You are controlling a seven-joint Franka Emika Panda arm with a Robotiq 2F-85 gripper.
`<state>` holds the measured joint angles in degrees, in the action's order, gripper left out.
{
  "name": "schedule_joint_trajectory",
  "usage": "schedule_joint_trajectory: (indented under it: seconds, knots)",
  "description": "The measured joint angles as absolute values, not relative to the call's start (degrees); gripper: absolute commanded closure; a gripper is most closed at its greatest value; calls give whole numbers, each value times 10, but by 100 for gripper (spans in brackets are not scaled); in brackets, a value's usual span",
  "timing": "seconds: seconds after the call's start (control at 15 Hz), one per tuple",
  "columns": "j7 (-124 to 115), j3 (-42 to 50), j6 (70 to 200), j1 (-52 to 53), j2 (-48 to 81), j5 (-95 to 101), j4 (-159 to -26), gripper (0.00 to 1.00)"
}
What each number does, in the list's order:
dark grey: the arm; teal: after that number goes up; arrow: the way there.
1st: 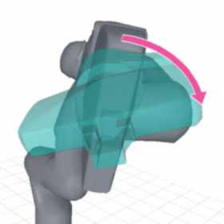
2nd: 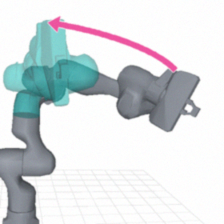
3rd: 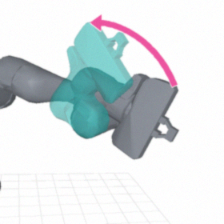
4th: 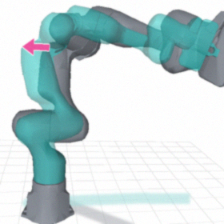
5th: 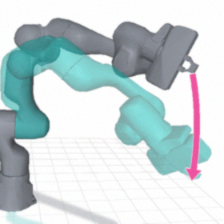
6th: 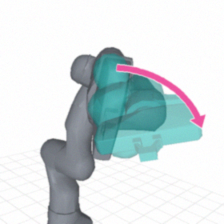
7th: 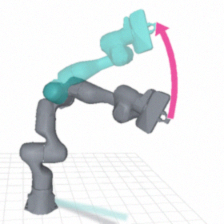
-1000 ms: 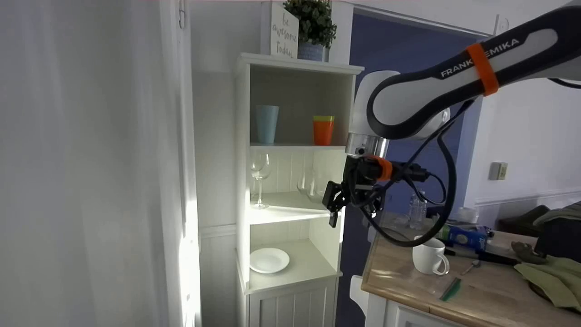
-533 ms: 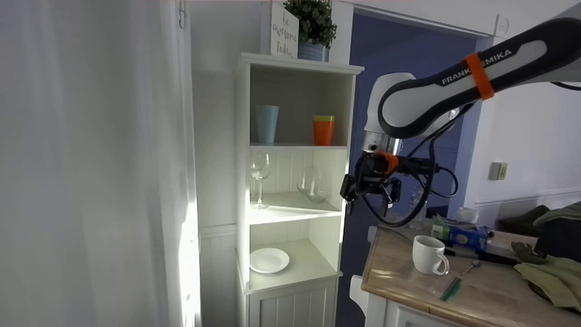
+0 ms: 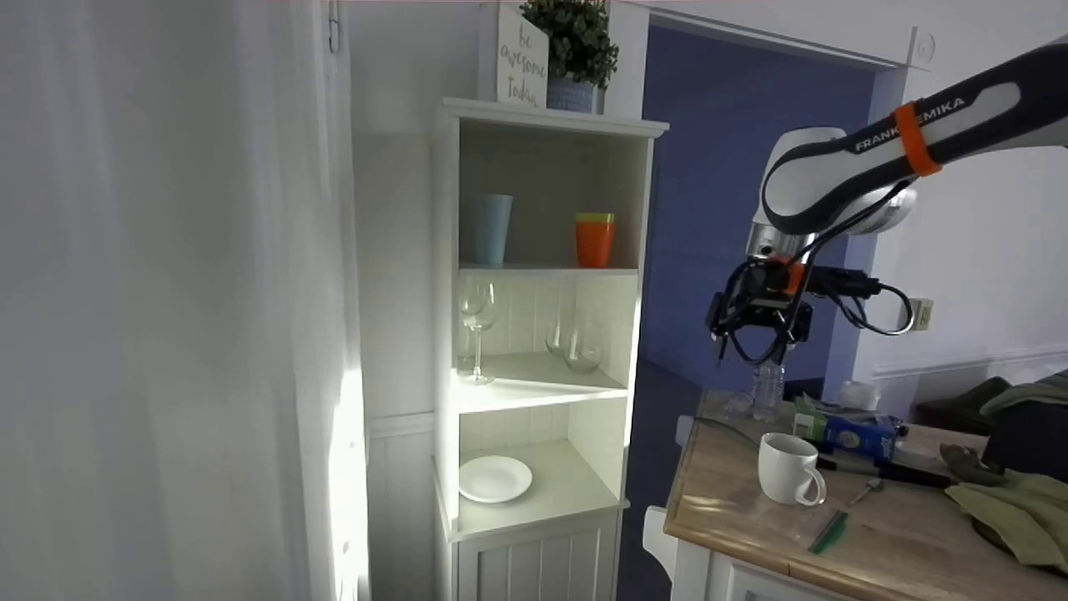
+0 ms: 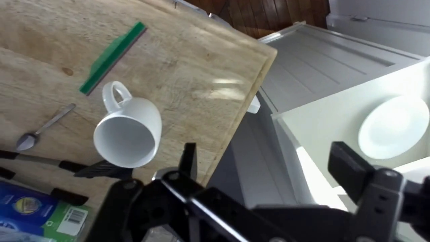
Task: Move the mug to the first shelf from the bottom
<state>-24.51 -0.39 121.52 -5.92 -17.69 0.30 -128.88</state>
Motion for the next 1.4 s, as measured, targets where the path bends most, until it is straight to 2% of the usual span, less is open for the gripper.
schedule_joint_trajectory:
  seconds: [0.73,1.0,1.4]
  knots:
    - [-28,139,1308,-117,-73,-5,-1303,0]
    - [-11,156,1354,-130,-19,-19,-1300,0]
    - [-11,156,1356,-129,-12,-21,-1293,0]
